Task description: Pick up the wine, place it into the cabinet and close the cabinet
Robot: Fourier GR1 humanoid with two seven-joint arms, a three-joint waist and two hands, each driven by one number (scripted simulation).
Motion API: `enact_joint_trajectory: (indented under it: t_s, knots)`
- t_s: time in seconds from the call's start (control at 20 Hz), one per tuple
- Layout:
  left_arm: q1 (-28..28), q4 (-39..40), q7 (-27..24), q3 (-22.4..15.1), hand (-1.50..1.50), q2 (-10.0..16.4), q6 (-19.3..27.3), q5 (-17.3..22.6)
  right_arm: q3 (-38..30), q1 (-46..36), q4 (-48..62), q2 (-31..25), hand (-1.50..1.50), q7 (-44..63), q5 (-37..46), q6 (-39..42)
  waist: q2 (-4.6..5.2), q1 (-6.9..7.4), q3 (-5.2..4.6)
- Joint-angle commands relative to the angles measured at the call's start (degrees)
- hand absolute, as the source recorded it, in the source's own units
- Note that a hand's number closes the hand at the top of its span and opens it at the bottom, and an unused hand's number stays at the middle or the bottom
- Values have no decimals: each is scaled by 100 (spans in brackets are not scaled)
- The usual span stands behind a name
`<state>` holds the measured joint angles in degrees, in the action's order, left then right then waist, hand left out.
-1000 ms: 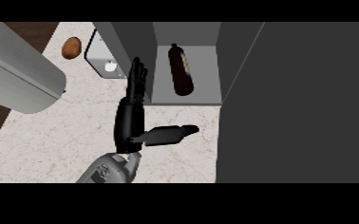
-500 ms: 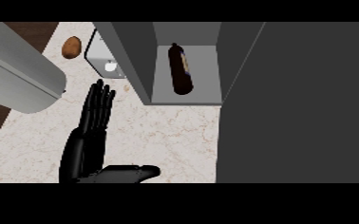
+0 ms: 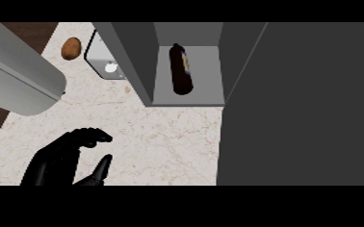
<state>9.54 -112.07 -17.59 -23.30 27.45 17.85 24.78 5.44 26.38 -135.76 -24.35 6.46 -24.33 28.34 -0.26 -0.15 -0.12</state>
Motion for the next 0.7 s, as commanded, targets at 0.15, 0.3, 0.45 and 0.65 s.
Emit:
enact_joint_trajectory:
  t_s: [0.15, 0.3, 0.45, 0.65]
  knots:
    - [550, -296, -117, 426, 150, 201, -478, 192, -146, 259, -900, -95, 150, 168, -141, 217, 5, -7, 10]
    - [511, 332, -423, 1279, 150, 553, -1400, 941, -94, 131, -825, -123, 150, 396, -662, 78, 17, -4, 3]
    - [991, -40, -543, 1018, 150, 479, -1257, 560, 730, -83, -713, 30, 150, 588, -516, 105, 10, 66, 6]
    - [790, 4, -447, 1313, 150, 536, -1476, 746, 804, -813, -870, -168, 150, 1246, -1102, -202, 35, 97, 0]
